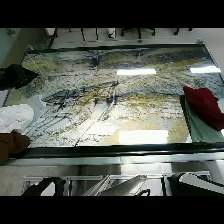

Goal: Fold the shirts.

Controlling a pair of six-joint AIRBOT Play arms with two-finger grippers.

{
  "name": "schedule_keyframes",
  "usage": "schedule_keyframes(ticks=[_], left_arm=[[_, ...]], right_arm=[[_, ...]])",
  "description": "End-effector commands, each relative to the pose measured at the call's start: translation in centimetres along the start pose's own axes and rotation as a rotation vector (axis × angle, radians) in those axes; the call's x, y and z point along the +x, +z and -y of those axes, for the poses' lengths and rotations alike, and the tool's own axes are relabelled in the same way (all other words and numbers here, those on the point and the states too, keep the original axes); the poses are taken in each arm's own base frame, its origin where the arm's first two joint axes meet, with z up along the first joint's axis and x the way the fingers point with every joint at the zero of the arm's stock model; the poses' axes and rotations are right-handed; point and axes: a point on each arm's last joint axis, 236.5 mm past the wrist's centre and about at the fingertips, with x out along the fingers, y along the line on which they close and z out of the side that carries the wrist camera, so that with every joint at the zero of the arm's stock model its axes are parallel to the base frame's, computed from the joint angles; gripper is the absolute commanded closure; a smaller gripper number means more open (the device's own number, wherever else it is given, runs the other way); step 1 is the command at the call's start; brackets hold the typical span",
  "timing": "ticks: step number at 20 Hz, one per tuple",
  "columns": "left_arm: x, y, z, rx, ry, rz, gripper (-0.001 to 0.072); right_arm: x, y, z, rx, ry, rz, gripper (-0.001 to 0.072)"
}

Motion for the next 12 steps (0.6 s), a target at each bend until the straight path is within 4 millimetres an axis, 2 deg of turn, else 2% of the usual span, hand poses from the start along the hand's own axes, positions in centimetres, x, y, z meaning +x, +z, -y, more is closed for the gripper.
schedule_keyframes(ticks=[1, 2, 3, 5, 7, 8, 10, 11, 12], left_arm=[[0.0, -0.2, 0.0, 0.002, 0.0, -0.008, 0.0691], [0.0, -0.3, 0.0, 0.002, -0.001, -0.014, 0.069], [0.0, -0.4, 0.0, 0.002, 0.0, -0.018, 0.069], [0.0, -0.4, 0.0, 0.002, -0.001, -0.018, 0.069], [0.1, -0.4, 0.0, 0.0, -0.002, -0.02, 0.0691], [0.3, -0.5, 0.0, -0.004, -0.005, -0.024, 0.069], [0.8, -0.7, -0.3, -0.021, -0.009, -0.043, 0.069], [1.4, -0.9, -0.3, -0.038, -0.013, -0.058, 0.069], [2.0, -1.2, 0.0, -0.039, -0.022, -0.078, 0.0691]], right_arm=[[4.7, -2.3, 2.9, 0.05, -0.064, -0.097, 0.0555], [4.9, -2.6, 3.1, 0.051, -0.071, -0.117, 0.0206], [4.8, -3.0, 3.2, 0.05, -0.076, -0.138, 0.0007], [3.7, -2.9, 2.5, 0.042, -0.061, -0.136, 0.0009], [1.1, -1.5, -0.2, 0.037, 0.02, -0.08, 0.0013], [-0.7, -0.6, -2.5, 0.013, 0.101, -0.035, 0.0063], [-4.4, 0.2, -8.3, -0.071, 0.296, 0.037, 0.0588], [-6.0, -0.1, -11.4, -0.141, 0.39, 0.064, 0.0683], [-6.9, -0.7, -13.5, -0.208, 0.441, 0.091, 0.0688]])
